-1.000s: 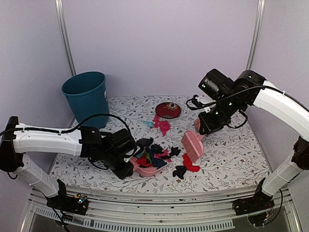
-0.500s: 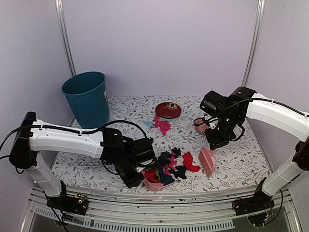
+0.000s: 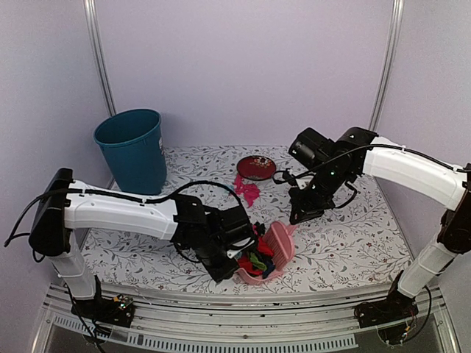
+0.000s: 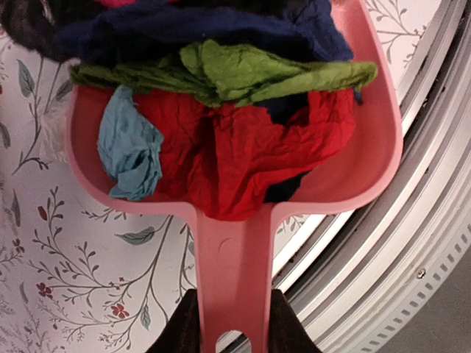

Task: Sweep away the paper scraps from the table

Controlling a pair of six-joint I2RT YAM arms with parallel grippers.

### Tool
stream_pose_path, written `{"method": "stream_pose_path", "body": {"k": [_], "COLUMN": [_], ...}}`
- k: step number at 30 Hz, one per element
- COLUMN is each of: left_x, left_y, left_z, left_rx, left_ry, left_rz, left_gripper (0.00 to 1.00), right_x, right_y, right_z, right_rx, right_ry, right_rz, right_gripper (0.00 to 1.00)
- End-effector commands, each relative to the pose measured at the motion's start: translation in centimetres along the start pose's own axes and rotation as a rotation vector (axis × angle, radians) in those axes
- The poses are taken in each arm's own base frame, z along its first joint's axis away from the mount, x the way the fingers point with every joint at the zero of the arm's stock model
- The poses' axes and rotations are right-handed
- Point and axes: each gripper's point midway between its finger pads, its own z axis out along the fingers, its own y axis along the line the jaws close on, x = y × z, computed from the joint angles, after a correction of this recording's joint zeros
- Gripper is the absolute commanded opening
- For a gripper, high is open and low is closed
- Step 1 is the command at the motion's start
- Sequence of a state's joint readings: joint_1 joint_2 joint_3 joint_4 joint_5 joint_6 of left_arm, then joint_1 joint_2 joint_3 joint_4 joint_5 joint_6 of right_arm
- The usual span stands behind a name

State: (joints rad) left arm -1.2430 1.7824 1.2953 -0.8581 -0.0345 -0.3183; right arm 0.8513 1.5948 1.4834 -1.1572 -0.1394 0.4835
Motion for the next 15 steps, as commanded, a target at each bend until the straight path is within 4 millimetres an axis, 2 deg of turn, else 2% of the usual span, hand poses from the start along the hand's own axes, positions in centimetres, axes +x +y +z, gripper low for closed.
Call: {"method": "stream_pose_path", "body": {"k": [1, 8, 15], "left_x": [-1.4, -2.1, -3.6], "left_y": [0.1, 1.2, 2.2], "left_z": [0.0, -0.2, -2.8], "left_rx": [-0.019, -0.048, -0.068], "left_ry": [-0.111, -0.255, -0.433], "left_rz": [-0.021, -0.066, -0.106], "left_gripper": [0.03, 0.03, 0.02], "right_x": [-1.1, -1.2, -1.6], "right_y": [2.7, 4.0, 5.6], "right_z": [-2.6, -4.8, -8.2], "right_rx": [-0.091, -0.139, -0.216], "right_ry": [-0.055, -0.071, -0.121], "right_rz": [-0.014, -0.010, -0.024], "right_gripper": [0.02, 0.02, 0.02]}}
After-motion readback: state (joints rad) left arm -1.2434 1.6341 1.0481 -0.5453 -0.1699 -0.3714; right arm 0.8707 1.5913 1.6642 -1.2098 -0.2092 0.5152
